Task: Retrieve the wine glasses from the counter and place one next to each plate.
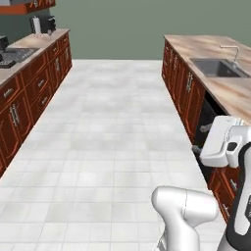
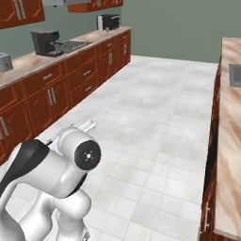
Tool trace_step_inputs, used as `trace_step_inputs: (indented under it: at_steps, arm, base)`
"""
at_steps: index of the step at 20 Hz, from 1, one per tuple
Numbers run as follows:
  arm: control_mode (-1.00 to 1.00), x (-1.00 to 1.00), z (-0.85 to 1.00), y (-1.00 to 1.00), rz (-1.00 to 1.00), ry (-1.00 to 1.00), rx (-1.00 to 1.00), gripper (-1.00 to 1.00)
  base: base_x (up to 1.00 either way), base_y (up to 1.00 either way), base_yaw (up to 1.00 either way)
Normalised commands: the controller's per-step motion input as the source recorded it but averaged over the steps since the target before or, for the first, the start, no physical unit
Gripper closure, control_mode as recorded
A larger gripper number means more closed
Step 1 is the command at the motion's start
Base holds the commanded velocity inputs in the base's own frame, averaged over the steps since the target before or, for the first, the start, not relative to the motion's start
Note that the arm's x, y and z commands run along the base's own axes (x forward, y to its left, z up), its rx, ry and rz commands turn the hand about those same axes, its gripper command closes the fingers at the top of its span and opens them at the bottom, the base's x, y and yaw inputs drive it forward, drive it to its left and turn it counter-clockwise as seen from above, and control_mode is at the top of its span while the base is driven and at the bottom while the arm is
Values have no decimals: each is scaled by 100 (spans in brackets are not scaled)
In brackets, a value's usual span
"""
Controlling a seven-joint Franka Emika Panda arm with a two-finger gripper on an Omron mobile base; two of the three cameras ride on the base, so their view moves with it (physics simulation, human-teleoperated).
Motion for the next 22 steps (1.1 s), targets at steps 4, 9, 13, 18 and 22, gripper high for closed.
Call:
trace_step_inputs:
  at_steps: [4, 9, 13, 18, 22]
  arm:
    - [100, 0, 0, 0, 0, 0, 0, -100]
    - [100, 0, 0, 0, 0, 0, 0, -100]
    - [100, 0, 0, 0, 0, 0, 0, -100]
    - [100, 0, 0, 0, 0, 0, 0, -100]
    - [100, 0, 0, 0, 0, 0, 0, -100]
  base:
    - [100, 12, -5]
    - [100, 0, 1]
    - [100, 0, 2]
    - [100, 9, 1]
    - [100, 21, 0]
